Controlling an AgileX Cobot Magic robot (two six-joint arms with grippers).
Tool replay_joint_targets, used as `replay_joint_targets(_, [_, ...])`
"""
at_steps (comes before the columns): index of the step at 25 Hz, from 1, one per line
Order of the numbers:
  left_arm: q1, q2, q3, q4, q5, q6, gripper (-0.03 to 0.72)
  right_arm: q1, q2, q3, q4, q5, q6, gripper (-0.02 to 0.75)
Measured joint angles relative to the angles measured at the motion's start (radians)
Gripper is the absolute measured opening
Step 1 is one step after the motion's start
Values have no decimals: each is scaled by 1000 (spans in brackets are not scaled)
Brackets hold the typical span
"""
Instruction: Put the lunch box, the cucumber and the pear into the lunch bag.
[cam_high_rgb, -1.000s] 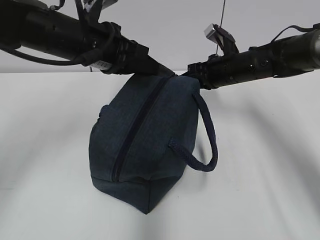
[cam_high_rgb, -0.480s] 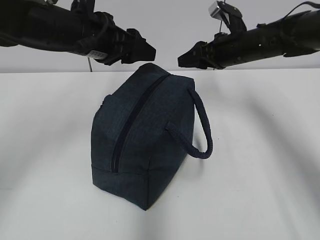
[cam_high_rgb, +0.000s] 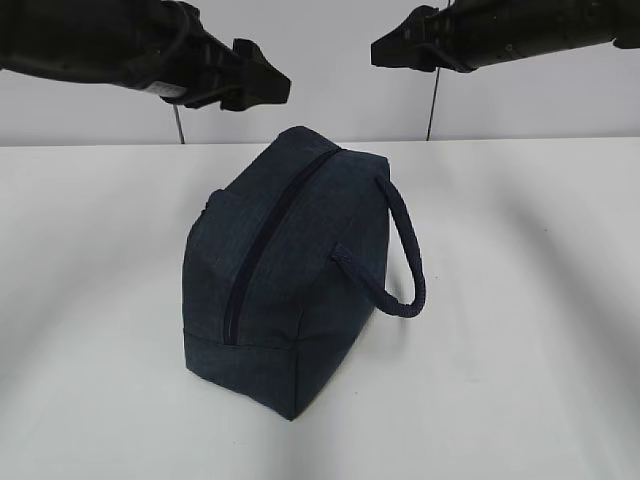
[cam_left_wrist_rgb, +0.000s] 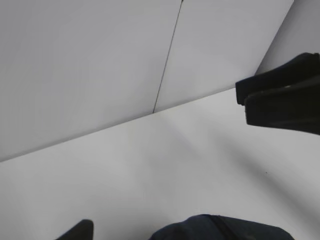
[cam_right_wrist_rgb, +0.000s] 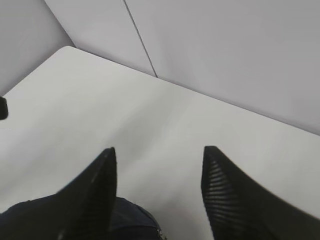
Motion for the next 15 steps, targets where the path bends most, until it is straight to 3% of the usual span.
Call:
replay_joint_targets(6, [50,-49,0,10,40,0,497,0,-7,0,0,126,-118,424])
replay_joint_targets(11, [56,-70,0,45,55,0,497,0,-7,0,0,398,-285,424])
replay_joint_targets(12, [56,-70,0,54,56,0,497,0,-7,4,0,560,-333,424])
replay_joint_targets(15, [56,-70,0,70,58,-3,497,0,-7,33,19,844,-385,424])
